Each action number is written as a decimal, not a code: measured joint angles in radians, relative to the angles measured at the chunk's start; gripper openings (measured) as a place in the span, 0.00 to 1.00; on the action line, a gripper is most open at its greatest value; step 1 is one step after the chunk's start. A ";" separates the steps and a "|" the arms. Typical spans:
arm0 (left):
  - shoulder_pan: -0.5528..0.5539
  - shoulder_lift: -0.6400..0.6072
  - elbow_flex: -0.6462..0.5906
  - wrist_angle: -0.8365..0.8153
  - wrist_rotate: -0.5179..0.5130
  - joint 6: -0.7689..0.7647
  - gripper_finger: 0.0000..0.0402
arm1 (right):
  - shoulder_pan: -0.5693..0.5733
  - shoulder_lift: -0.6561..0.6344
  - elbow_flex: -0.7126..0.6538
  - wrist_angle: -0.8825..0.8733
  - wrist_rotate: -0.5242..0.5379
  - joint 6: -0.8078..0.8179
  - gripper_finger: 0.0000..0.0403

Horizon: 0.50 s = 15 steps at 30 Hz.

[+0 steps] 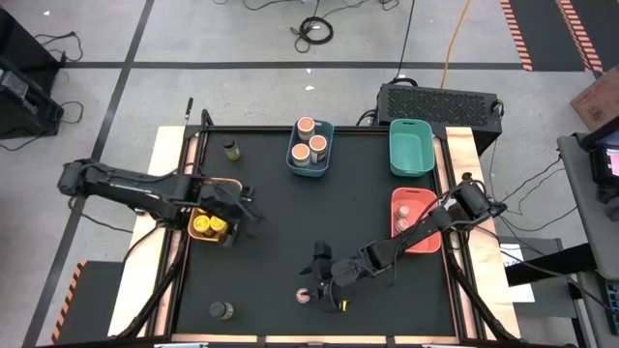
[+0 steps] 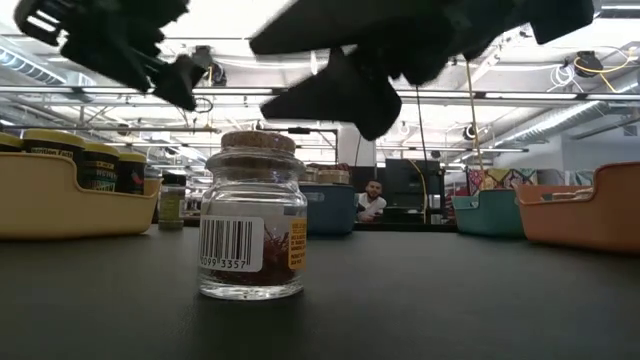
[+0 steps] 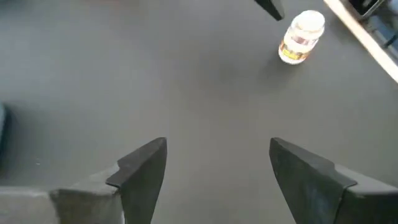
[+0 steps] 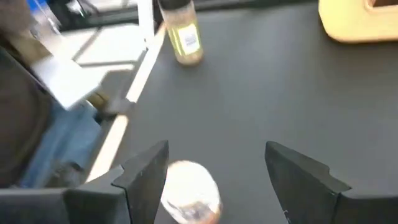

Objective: Sort spices by type
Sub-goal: Put the small brown seasoning bottle into the orange bin

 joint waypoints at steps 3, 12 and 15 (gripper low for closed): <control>0.004 -0.095 -0.067 0.147 0.001 -0.032 0.70 | 0.000 -0.001 0.003 0.033 0.011 0.021 0.65; 0.006 -0.085 -0.281 0.708 0.102 0.039 0.70 | 0.004 -0.003 0.077 -0.040 0.101 0.022 0.63; 0.017 -0.028 -0.295 0.823 0.078 0.059 0.70 | 0.006 -0.003 0.096 -0.054 0.127 0.024 0.62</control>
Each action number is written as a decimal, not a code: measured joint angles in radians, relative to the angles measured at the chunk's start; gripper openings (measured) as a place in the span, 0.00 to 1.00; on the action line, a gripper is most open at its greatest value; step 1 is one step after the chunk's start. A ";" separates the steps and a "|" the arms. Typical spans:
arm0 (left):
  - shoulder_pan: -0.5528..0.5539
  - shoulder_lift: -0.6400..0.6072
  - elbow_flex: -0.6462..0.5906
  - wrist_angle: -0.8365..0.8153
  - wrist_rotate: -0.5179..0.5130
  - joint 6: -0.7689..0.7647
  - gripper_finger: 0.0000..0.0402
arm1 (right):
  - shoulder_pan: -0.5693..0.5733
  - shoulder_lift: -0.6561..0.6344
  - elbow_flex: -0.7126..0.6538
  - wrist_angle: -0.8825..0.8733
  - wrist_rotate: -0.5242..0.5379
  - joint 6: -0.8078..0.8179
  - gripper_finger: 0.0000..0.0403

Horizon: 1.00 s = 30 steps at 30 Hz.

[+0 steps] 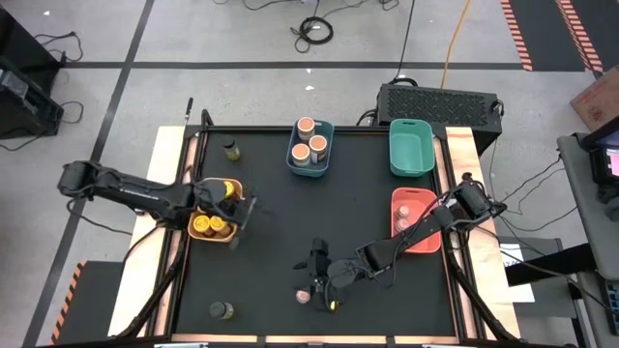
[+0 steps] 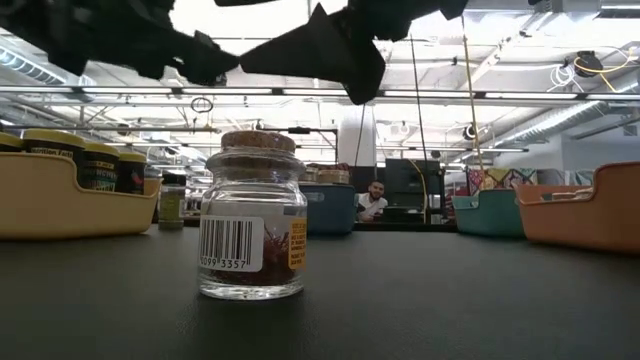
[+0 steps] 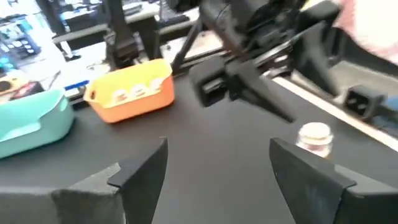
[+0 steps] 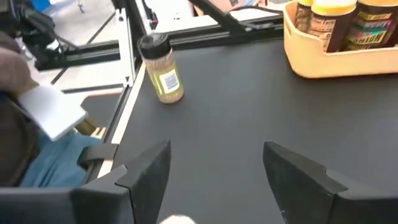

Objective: Sort spices by type
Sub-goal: Put the small brown seasoning bottle into the orange bin

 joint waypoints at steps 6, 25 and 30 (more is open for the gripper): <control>0.066 0.063 -0.003 0.034 -0.012 0.084 0.70 | -0.004 0.000 0.001 -0.035 0.000 0.108 0.60; 0.139 0.071 -0.002 0.063 0.017 0.081 0.70 | -0.009 0.000 0.001 -0.102 -0.038 -0.007 0.59; 0.139 0.071 -0.002 0.071 0.017 0.081 0.70 | -0.009 0.003 0.001 -0.101 -0.097 -0.029 0.59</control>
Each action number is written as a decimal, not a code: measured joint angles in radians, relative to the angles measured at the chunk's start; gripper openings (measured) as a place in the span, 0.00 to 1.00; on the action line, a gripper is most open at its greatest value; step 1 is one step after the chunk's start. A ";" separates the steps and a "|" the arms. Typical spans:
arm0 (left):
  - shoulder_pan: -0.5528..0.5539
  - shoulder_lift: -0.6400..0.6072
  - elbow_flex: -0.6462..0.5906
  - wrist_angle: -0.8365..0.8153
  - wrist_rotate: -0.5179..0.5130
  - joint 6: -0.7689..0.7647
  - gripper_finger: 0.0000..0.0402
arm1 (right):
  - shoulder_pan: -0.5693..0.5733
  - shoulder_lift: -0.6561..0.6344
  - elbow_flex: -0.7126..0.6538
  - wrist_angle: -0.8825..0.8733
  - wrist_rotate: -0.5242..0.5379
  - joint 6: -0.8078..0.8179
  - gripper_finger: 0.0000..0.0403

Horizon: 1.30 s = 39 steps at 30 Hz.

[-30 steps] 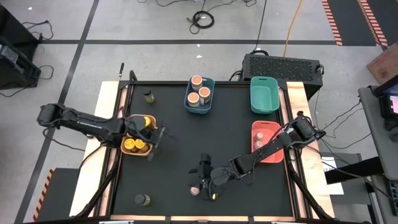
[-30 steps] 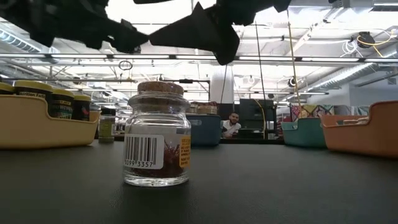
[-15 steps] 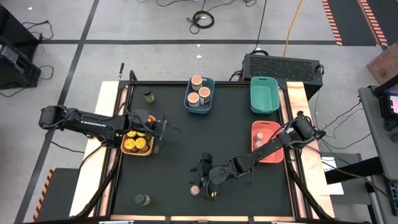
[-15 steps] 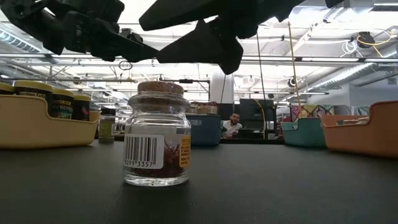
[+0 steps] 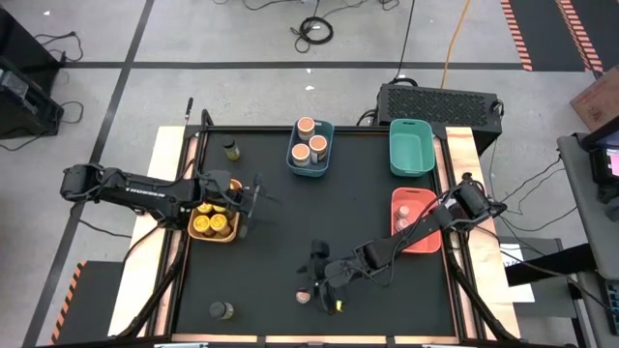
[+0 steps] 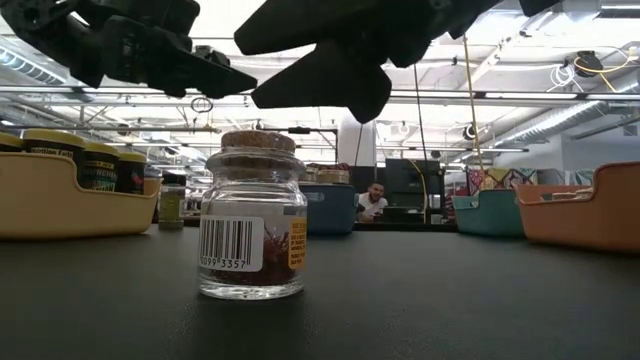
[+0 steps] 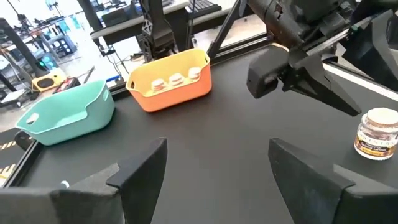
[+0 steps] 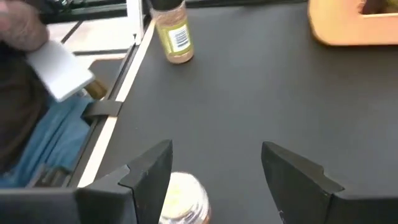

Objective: Sort spices by type
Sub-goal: Put the small brown seasoning bottle into the orange bin

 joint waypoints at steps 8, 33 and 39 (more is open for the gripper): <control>0.001 0.000 0.000 -0.003 0.000 -0.009 0.70 | 0.020 0.003 0.000 0.000 -0.041 -0.154 0.60; -0.004 -0.001 0.007 0.191 0.003 -0.451 0.70 | 0.027 0.014 0.000 0.056 -0.088 -0.585 0.60; -0.030 -0.010 0.007 0.189 0.013 -0.481 0.70 | 0.028 0.014 0.000 0.057 -0.090 -0.594 0.60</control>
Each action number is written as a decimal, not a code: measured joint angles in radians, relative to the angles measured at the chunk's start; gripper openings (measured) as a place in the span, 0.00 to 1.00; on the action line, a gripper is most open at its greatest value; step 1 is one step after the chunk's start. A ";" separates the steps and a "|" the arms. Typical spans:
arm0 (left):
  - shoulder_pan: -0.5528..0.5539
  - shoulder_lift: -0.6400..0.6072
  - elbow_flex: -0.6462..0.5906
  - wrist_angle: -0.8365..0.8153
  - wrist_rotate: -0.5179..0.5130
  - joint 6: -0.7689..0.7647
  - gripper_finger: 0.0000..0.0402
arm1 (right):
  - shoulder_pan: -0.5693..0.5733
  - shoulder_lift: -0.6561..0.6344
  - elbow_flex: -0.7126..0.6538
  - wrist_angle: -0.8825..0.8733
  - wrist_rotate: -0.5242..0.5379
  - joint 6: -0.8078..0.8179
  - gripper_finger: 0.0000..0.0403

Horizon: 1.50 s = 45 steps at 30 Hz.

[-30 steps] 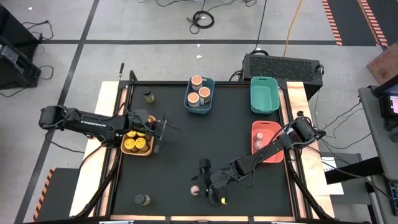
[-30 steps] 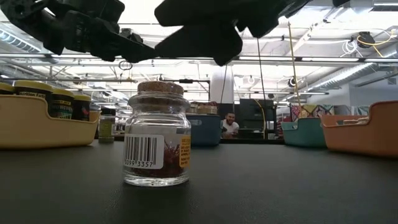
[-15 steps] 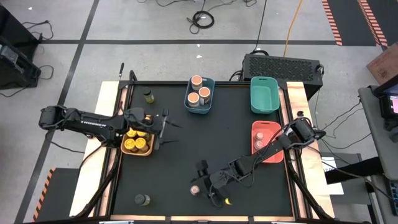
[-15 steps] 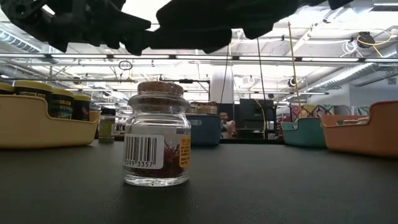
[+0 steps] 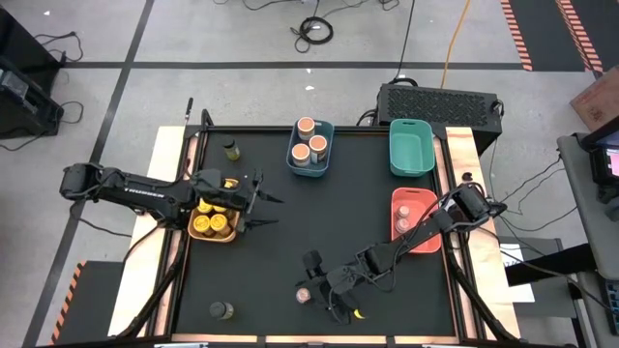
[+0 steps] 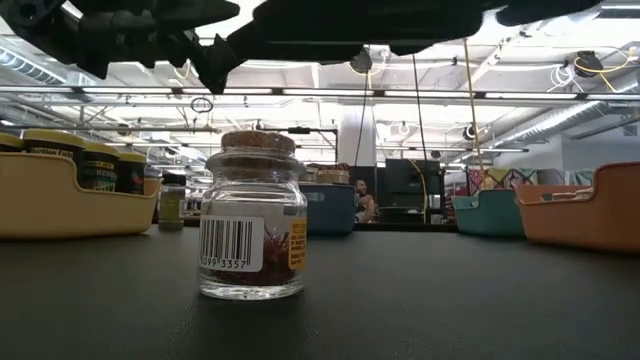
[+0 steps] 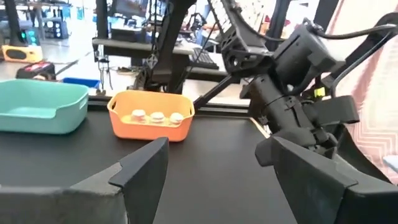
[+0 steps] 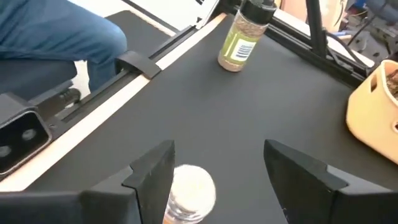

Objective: Sort spices by type
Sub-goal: Put the small brown seasoning bottle into the orange bin

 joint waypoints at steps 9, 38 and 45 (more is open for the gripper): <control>-0.040 0.002 0.000 -0.001 -0.070 -0.044 0.70 | 0.003 -0.007 0.000 -0.092 -0.004 0.036 0.70; -0.044 0.003 -0.001 -0.005 -0.084 0.056 0.70 | -0.049 0.079 0.000 -0.028 -0.130 0.135 0.71; -0.057 0.003 -0.001 -0.039 -0.082 0.062 0.70 | -0.043 0.128 -0.002 0.021 -0.134 0.154 0.66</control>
